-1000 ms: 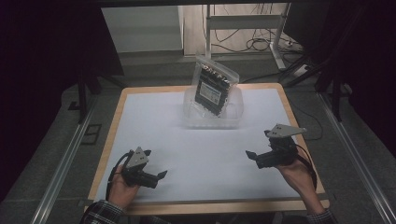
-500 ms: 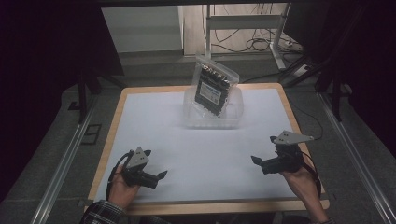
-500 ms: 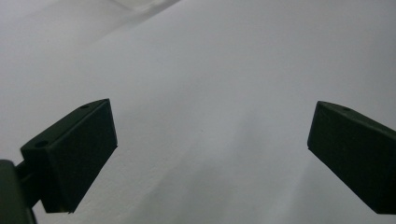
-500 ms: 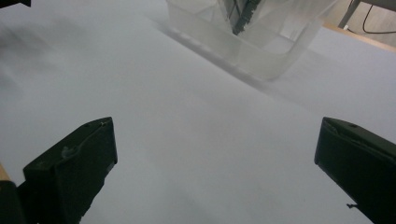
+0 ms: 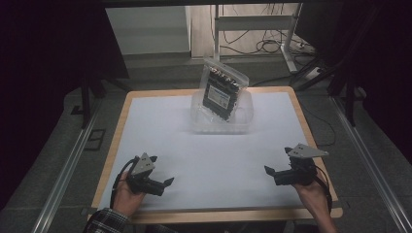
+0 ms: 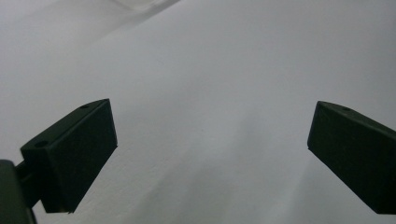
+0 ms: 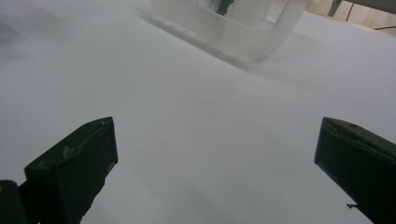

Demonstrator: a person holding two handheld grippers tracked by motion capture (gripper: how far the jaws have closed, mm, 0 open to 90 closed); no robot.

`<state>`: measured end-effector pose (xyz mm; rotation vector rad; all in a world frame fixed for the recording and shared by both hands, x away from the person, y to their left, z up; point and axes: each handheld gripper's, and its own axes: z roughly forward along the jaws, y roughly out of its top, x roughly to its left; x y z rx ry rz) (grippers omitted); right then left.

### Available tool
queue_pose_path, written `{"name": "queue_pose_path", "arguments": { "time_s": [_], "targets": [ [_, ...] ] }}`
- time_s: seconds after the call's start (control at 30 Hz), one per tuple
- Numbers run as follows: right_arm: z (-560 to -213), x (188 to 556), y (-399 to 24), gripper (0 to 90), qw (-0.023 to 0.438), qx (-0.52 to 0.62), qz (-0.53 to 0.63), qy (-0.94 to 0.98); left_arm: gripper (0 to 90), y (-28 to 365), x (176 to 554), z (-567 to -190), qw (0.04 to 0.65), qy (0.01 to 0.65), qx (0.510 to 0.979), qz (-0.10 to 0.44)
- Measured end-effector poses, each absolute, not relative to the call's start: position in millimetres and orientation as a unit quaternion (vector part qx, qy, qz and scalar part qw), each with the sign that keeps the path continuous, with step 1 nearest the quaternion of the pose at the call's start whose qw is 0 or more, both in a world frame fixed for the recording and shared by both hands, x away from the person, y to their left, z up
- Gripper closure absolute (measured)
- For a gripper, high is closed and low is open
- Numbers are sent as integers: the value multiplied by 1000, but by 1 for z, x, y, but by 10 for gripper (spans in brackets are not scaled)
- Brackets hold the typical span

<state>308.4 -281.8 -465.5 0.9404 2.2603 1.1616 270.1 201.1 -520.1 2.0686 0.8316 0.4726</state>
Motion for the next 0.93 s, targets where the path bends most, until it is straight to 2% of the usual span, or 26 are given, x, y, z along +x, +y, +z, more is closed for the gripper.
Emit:
{"name": "queue_pose_path", "arguments": {
  "time_s": [0.7,0.93],
  "targets": [
    [-500,315,-292,0,182,365,388,827,10,199,270,-522,411,330,828,188],
    [-501,316,-294,0,179,369,401,819,10,199,271,-522,411,331,828,188]
  ]
}}
